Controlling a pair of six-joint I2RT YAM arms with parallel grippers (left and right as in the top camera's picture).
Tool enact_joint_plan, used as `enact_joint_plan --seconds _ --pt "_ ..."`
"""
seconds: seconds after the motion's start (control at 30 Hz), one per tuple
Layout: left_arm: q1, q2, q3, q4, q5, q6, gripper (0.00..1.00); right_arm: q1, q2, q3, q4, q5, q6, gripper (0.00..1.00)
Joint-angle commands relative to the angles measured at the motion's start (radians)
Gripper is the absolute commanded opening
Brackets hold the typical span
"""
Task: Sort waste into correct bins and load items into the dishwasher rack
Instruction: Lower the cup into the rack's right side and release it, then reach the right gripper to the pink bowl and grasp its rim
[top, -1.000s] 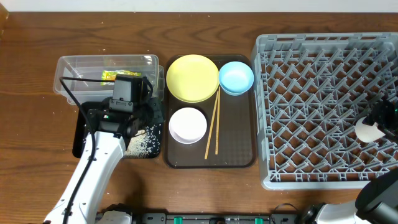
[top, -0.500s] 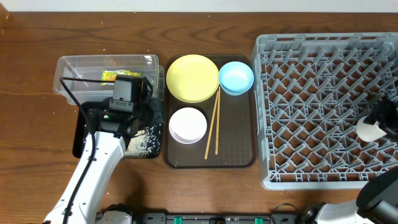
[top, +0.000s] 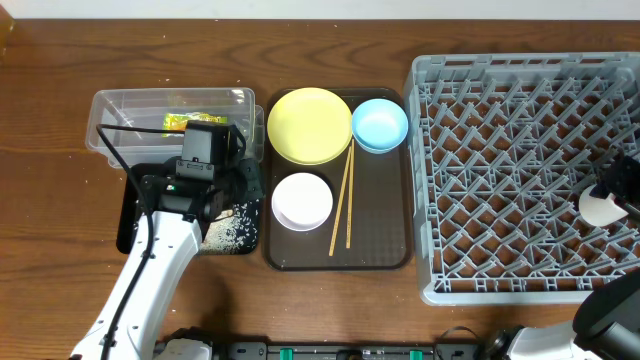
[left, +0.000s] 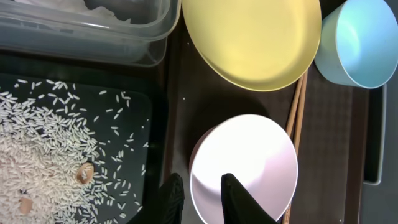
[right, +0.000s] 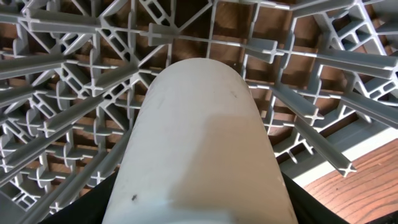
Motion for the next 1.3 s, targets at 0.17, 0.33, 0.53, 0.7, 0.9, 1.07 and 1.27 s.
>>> enact_joint_plan --seconds 0.17,0.33,0.53,0.7,0.9,1.07,1.27 --pt "0.005 -0.008 0.002 -0.003 -0.016 0.021 0.24 -0.005 0.01 -0.063 0.055 0.017 0.022 0.09" --pt "0.005 -0.008 0.002 -0.003 -0.016 0.021 0.24 -0.005 0.01 -0.101 0.092 0.01 0.021 0.24" --pt "0.005 -0.008 0.002 -0.003 -0.016 0.021 0.4 -0.005 0.01 -0.101 0.102 -0.103 0.021 0.99" --pt "0.005 -0.008 0.002 -0.004 -0.016 0.021 0.45 -0.005 0.01 -0.101 0.101 -0.202 0.021 0.99" --pt "0.005 -0.008 0.002 -0.003 -0.016 0.021 0.45 0.003 -0.008 -0.077 0.089 -0.318 -0.019 0.99" --pt "0.005 -0.006 0.002 -0.005 -0.016 0.021 0.46 0.076 -0.096 -0.04 0.101 -0.423 -0.095 0.96" --pt "-0.001 -0.005 0.002 -0.005 -0.017 0.022 0.46 0.295 -0.221 -0.031 0.179 -0.447 -0.134 0.93"
